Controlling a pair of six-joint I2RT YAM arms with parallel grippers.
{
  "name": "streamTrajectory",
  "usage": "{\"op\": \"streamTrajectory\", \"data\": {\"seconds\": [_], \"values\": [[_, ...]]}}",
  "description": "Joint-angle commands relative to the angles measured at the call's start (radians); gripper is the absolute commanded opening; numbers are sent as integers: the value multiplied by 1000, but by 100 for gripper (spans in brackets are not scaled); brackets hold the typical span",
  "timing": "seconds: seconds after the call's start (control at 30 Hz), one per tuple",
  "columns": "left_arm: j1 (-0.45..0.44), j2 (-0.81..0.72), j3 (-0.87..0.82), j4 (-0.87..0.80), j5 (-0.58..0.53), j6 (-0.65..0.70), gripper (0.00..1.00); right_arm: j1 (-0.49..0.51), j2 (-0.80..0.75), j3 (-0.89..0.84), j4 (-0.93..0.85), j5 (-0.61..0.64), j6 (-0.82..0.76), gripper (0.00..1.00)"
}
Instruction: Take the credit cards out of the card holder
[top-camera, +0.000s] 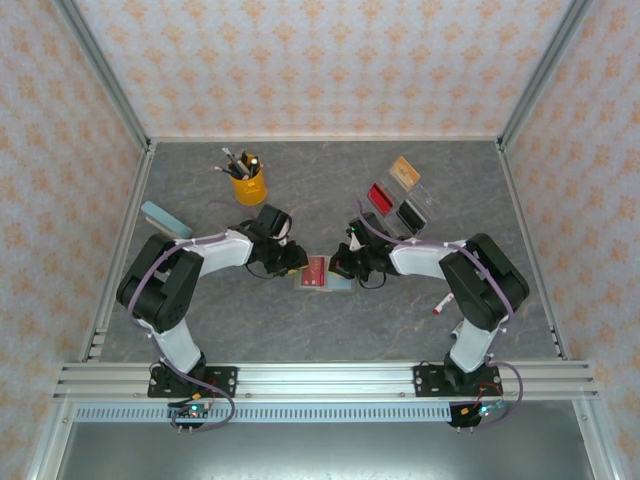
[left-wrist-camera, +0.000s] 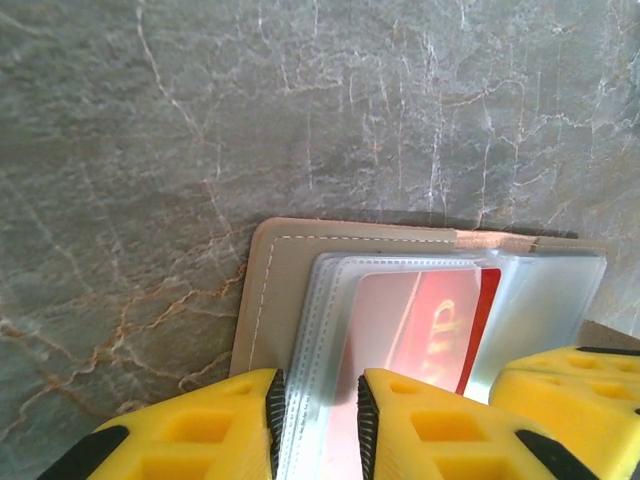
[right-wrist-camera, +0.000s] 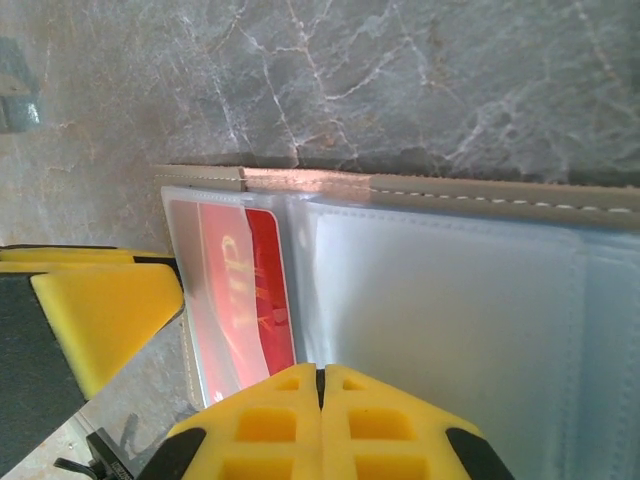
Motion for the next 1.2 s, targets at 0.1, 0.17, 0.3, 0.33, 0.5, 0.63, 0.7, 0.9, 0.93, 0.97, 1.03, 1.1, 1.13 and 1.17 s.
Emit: {"op": "streamTrajectory", "data": {"seconds": [0.1,0.17,0.3,0.33,0.5,0.63,0.7,0.9,0.93,0.97,1.03,1.1,1.13,1.17], "values": [[-6,-47,7,-24,14,31,22,-3,-10,2,21,-73,-45,3],[-5,-40,10,-28,17,34,20,-3,-4,11,16,-84,-55,10],[-7,-16,9,-31,19,34,15,-3,12,27,-12,-68,-62,22],[-5,-9,8,-33,16,32,14,-3,15,27,-14,-60,-59,23],[-6,23,3,-44,6,25,11,-3,36,30,-17,-52,-57,23],[-6,38,-4,-53,-11,23,9,-1,52,39,-16,-56,-57,23],[-6,43,-8,-54,-16,24,8,-2,59,39,-2,-71,-53,22],[-7,54,-31,-43,-21,21,7,-2,84,50,18,-90,-39,15],[-6,54,-35,-42,-21,20,7,-2,85,50,19,-91,-39,14],[-6,54,-39,-37,-21,19,7,-2,85,50,19,-87,-38,11],[-6,53,-44,-37,-23,19,7,-2,80,48,17,-81,-38,7],[-5,48,-38,-47,-32,23,7,-3,68,43,8,-70,-42,2],[-6,44,-34,-53,-34,25,8,-3,59,40,-1,-63,-46,1],[-7,38,-27,-61,-36,28,8,-6,49,36,-11,-54,-50,0]]}}
